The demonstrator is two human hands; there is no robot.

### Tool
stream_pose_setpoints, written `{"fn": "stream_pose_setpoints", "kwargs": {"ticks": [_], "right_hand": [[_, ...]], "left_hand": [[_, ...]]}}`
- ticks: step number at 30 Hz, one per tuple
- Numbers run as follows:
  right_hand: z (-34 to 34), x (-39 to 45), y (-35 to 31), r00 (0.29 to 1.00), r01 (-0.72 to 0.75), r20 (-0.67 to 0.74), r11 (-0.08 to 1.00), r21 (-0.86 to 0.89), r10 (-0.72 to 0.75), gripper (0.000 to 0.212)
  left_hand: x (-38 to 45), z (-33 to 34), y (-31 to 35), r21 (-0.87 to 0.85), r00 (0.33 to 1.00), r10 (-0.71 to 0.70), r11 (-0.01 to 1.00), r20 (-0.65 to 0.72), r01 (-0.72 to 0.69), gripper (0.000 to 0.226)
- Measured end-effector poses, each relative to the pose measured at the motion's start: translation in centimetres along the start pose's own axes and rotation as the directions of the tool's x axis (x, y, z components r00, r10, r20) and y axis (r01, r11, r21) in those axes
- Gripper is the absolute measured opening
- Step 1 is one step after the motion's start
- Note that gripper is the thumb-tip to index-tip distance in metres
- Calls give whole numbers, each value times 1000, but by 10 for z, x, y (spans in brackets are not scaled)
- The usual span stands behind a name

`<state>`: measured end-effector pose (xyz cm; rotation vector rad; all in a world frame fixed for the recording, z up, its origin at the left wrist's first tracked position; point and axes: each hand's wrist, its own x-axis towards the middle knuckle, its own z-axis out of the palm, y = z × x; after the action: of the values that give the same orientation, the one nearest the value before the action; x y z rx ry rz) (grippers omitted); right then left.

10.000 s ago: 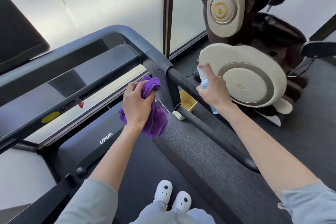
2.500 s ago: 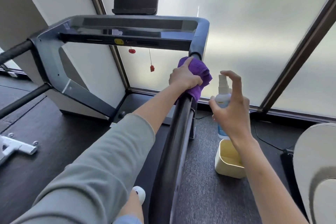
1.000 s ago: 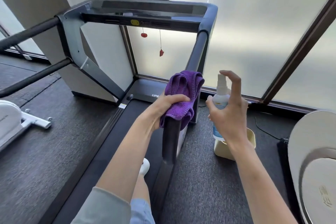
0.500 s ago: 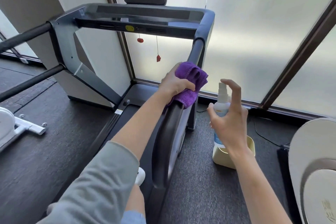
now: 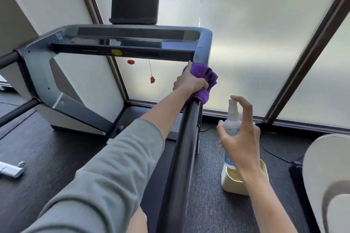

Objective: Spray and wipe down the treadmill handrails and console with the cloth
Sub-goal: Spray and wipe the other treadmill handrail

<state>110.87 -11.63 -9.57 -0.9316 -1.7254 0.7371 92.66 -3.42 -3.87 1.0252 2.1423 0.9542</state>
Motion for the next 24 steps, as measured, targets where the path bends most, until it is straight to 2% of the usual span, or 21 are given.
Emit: {"fn": "stream_pose_setpoints", "kwargs": {"ticks": [3, 6, 15, 20, 24], "right_hand": [[4, 7, 1, 1000, -5, -25, 1000, -7, 4, 68], [6, 6, -4, 998, 15, -56, 1000, -9, -16, 68], [-10, -29, -19, 999, 38, -13, 999, -10, -38, 66], [-30, -55, -30, 998, 61, 10, 998, -2, -61, 65], [-48, -76, -38, 997, 68, 31, 998, 14, -68, 64]], "left_hand": [[10, 3, 8, 122, 999, 43, 992, -20, -40, 108], [8, 3, 5, 136, 997, 80, 988, -4, -79, 105], [-46, -4, -33, -128, 994, 93, 988, 52, -86, 95], [-92, -8, -49, -159, 995, 91, 984, 51, -82, 101], [-128, -10, -66, -184, 993, 115, 977, 40, -106, 92]]}}
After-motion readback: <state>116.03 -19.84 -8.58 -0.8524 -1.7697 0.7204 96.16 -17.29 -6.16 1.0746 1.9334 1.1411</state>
